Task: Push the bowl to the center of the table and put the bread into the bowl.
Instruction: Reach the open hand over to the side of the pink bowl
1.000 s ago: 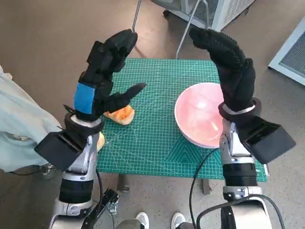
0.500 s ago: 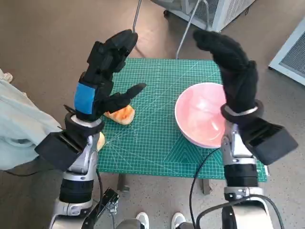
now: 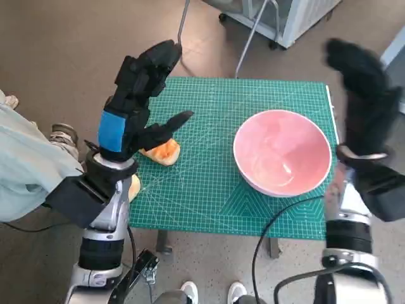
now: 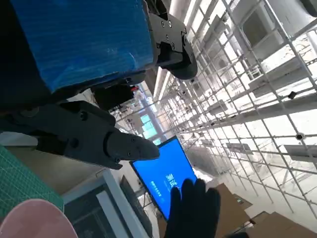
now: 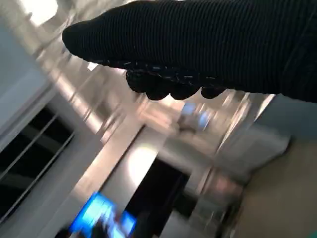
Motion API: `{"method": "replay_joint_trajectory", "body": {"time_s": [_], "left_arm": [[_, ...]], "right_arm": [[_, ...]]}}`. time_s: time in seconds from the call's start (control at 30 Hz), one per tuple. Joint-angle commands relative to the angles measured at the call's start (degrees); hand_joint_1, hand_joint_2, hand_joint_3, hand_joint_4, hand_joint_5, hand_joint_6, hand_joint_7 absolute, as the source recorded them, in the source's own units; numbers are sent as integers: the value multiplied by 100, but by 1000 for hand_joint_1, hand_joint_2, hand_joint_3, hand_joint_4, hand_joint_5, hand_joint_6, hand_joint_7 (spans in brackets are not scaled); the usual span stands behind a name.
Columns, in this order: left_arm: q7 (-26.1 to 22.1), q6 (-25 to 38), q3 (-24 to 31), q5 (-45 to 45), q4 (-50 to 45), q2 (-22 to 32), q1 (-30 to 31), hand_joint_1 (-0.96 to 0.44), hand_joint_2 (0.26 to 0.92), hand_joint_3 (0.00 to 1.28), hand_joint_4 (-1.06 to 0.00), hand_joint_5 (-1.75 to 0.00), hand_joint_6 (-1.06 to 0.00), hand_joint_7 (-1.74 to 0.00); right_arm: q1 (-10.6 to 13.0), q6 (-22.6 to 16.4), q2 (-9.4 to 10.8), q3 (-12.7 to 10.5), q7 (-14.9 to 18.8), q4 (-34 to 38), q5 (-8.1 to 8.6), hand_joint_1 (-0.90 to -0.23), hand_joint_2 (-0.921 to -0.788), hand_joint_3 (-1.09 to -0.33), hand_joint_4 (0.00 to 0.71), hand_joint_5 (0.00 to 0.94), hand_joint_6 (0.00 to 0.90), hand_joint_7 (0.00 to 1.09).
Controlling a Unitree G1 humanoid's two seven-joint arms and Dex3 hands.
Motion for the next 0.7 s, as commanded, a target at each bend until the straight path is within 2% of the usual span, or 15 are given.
{"method": "replay_joint_trajectory", "body": {"time_s": [0.03,0.17,0.33,0.47,0.6,0.7], "left_arm": [[20,-49,37,18,25,26,65,-298,921,186,-368,-2,-152,-601],[19,-43,47,10,48,33,47,-299,921,186,-366,-1,-153,-598],[17,-42,49,10,48,32,47,-300,921,187,-365,0,-155,-594],[20,22,52,-2,19,39,45,-304,921,189,-366,0,-157,-591],[10,28,63,-11,22,54,47,-306,921,190,-366,0,-158,-588],[0,39,73,-23,3,69,61,-307,921,190,-365,0,-159,-586]], "right_arm": [[215,-204,-110,-153,-512,647,-279,-617,-921,-867,245,1,-1,690],[176,-341,-170,-167,-843,1083,-444,-609,-921,-879,241,1,-1,668],[122,-461,-205,-115,-982,1264,-508,-606,-921,-884,241,1,-1,660],[273,-148,-232,-82,-1330,2101,-696,-579,-921,-915,245,3,-1,662],[293,107,-194,-44,-1427,2435,-720,-583,-921,-930,245,3,-1,662],[319,298,-93,-81,-1420,2585,-637,-571,-921,-944,247,4,8,667]]}}
